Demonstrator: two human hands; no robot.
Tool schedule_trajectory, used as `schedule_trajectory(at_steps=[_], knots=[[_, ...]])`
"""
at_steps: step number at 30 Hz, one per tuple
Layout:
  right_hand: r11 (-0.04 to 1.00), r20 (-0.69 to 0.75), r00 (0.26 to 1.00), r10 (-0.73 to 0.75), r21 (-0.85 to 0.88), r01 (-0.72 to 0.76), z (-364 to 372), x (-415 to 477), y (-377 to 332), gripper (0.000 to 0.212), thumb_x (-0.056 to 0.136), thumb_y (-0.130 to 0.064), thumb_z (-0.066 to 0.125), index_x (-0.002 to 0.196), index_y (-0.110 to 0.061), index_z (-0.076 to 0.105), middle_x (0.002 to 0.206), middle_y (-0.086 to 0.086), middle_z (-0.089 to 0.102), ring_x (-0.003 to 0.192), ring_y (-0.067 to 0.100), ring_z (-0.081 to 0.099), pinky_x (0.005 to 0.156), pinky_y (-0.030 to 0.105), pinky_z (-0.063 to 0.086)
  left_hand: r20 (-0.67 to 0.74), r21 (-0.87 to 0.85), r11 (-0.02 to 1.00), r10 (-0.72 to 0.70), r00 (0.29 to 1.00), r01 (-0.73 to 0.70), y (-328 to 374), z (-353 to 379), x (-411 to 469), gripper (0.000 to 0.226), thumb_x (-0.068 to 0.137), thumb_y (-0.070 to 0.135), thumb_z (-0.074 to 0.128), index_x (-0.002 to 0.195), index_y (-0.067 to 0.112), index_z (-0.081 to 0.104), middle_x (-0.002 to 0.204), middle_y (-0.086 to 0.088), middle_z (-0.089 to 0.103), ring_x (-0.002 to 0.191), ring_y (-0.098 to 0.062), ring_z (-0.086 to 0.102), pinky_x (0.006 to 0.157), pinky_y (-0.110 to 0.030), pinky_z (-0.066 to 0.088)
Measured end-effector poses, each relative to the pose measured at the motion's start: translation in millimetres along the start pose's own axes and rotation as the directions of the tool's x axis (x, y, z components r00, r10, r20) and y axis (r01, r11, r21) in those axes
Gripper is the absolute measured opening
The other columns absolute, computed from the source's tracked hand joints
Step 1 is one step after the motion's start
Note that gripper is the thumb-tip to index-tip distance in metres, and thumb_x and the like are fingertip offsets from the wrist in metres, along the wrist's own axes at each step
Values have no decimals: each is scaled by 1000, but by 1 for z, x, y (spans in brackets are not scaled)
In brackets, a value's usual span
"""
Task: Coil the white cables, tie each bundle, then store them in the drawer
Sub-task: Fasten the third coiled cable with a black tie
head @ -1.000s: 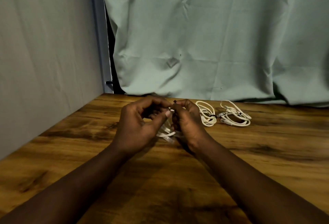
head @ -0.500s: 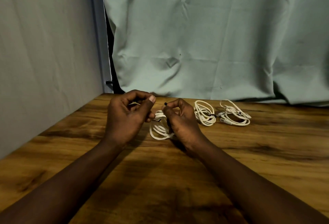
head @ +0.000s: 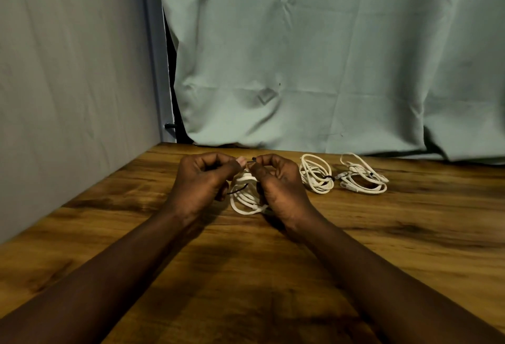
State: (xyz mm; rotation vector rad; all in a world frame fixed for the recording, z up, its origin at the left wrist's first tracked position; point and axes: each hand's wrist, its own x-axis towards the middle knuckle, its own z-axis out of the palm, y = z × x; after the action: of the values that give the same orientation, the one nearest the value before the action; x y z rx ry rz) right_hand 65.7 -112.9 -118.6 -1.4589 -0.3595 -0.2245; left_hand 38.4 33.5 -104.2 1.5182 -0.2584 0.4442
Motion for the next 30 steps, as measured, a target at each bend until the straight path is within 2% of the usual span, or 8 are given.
schedule_trajectory(at_steps=[2,7,12,15,18,21,26,30], knots=[[1000,5,1000,4,19,-4,2,-1,0,6,98,-16,65,94,-12,67,69,26,59,61,28,49,60,41,40,-5,-9,1000,-16,1000,16,-1,0,-1,25,88,16,76,83,-8,71,57,-1,60,46,-14,44,46,-24,34],[1000,-9,1000,-15,-17,14,3,-3,-3,8,96,-16,67,89,-18,69,84,33,67,67,29,55,64,42,45,-56,-45,998,-40,998,37,0,1,-1,33,88,14,75,88,-17,64,51,1,50,46,-14,40,46,-23,32],[995,-26,999,-41,-87,39,2,-1,0,9,91,-20,70,84,-23,67,76,1,67,62,10,57,64,30,45,-69,-43,998,-40,997,38,3,3,-2,35,88,12,75,89,-20,62,54,-5,46,47,-16,37,45,-23,32],[990,-49,997,-54,-135,47,4,1,3,6,79,-35,71,83,-31,69,87,4,74,82,23,69,81,44,57,-69,-24,999,-26,997,25,3,3,-2,35,88,13,75,88,-19,63,57,-9,47,48,-18,38,44,-23,32],[986,-64,995,-77,-156,66,5,-1,3,12,75,-38,71,84,-30,69,93,4,76,93,29,72,89,56,58,-79,-18,999,-34,996,33,3,2,-3,32,89,14,75,89,-16,65,58,-6,49,47,-16,41,46,-24,33],[977,-65,992,-106,-193,92,4,-3,2,9,81,-28,71,88,-24,69,93,-1,75,92,22,72,88,55,57,-95,-33,998,-47,994,44,3,2,-3,32,90,15,74,91,-16,65,63,-5,52,44,-13,45,47,-24,34],[935,-108,981,-161,-334,117,7,-7,-1,18,76,-44,67,86,-29,66,88,-6,74,86,16,73,79,50,59,-83,-8,999,-37,996,36,3,1,-2,25,90,16,74,87,-9,70,66,-7,58,47,-15,50,50,-26,40],[873,-128,970,-205,-472,122,3,-9,-5,8,87,-37,69,88,-29,65,90,-9,73,91,11,71,79,42,58,-51,-35,997,-78,996,76,4,3,-3,20,89,14,73,81,-4,73,62,-3,58,51,-15,49,53,-25,42]])
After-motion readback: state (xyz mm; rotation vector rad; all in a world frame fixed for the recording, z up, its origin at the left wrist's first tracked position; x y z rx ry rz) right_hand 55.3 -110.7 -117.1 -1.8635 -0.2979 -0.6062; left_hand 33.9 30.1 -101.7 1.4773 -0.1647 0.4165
